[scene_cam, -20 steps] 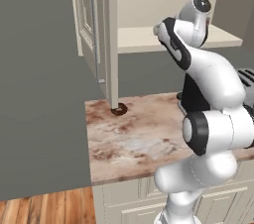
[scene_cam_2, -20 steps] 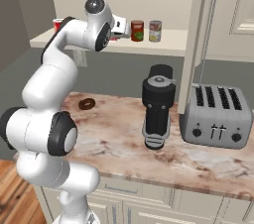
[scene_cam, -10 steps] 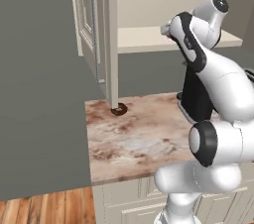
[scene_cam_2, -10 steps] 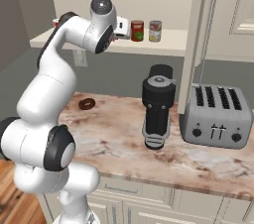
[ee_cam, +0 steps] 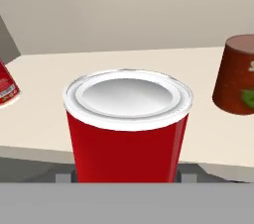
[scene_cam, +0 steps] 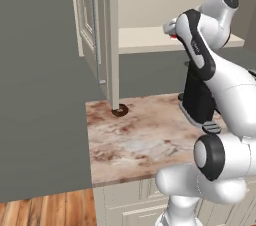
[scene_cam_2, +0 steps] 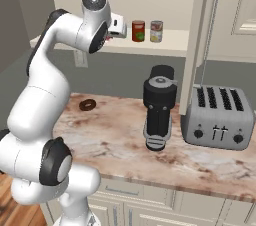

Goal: Stack two cans on top of the other two cans in the cabinet.

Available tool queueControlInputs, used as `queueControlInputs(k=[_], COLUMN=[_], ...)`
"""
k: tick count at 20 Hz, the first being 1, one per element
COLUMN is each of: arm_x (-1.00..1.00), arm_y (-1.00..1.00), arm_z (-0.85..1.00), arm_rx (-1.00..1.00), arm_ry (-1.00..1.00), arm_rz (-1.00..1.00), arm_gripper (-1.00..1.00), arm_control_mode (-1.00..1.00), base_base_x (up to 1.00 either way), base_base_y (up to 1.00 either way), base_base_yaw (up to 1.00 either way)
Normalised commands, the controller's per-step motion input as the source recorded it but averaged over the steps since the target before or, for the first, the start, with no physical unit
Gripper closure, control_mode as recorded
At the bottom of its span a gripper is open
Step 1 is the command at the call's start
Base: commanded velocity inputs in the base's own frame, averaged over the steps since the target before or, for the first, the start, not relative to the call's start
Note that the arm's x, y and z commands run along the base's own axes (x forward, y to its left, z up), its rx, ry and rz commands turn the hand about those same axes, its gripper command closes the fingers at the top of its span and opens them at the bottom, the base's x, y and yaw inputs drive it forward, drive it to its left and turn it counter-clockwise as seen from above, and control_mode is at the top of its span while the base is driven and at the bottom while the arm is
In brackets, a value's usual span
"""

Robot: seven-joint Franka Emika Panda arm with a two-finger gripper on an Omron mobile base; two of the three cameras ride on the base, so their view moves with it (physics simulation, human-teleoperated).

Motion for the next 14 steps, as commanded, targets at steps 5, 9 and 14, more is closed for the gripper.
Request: queueControlInputs(k=[5, 9, 14], arm_x=[-0.37, -0.31, -0.22], arm_y=[0.11, 0.08, 0.11], arm_z=[0.04, 0.11, 0.23], arm_rx=[0.0, 0.0, 0.0], arm_ry=[0.0, 0.0, 0.0], arm_rz=[0.06, 0.11, 0.1], arm_gripper=[1.0, 1.0, 1.0], arm_control_mode=[-1.0, -1.0, -1.0], base_base_x=[0.0, 0.0, 0.0], base_base_y=[0.0, 0.0, 0.0], base_base_yaw=[0.0, 0.0, 0.0])
